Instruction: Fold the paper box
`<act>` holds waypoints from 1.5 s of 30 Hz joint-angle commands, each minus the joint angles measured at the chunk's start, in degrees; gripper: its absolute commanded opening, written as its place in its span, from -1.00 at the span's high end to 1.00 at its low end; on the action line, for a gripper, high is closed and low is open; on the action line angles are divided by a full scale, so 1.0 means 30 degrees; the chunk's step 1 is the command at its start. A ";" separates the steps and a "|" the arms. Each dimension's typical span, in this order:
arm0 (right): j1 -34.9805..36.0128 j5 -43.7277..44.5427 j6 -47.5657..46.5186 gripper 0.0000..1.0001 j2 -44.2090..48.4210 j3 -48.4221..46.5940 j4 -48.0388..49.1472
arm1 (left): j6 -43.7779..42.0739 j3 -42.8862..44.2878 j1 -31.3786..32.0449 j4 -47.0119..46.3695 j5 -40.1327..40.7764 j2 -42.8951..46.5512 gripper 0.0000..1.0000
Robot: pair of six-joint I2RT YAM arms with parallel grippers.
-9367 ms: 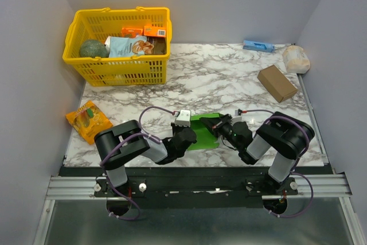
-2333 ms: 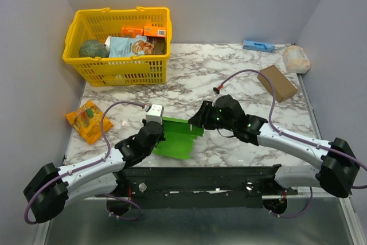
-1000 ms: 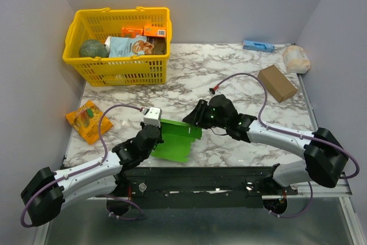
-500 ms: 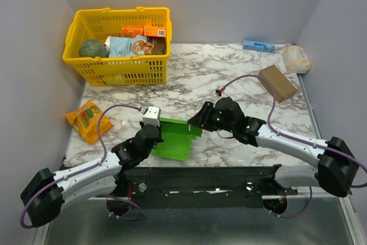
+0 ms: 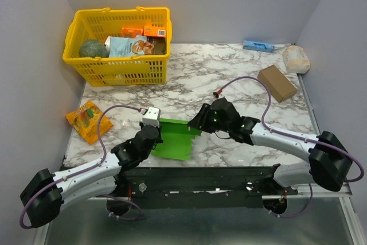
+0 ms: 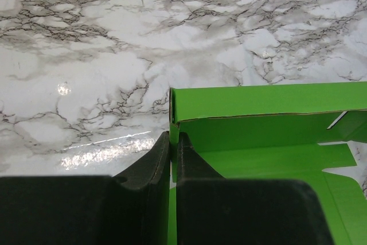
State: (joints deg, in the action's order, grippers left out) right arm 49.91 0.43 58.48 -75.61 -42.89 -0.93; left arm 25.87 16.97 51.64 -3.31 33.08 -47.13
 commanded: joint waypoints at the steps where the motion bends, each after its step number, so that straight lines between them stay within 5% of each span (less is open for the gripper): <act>1: 0.0092 0.0356 0.0428 0.05 -0.0576 -0.0496 0.0772 | 0.0079 -0.0149 0.0190 -0.0742 0.0692 0.0389 0.89; 32: 0.0092 -0.0991 0.3270 -0.09 -0.1689 -0.0116 0.5289 | -0.0155 -0.0442 0.0542 -0.1006 0.0809 0.0887 0.92; 45: 0.0062 -0.0816 0.3827 0.08 -0.2129 -0.0380 0.6227 | -0.0273 -0.0765 0.0805 -0.1210 0.0868 0.1532 0.92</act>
State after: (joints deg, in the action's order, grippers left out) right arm 49.91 -2.02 68.79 -81.01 -42.76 13.32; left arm 25.43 15.49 53.01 -5.02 36.27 -43.29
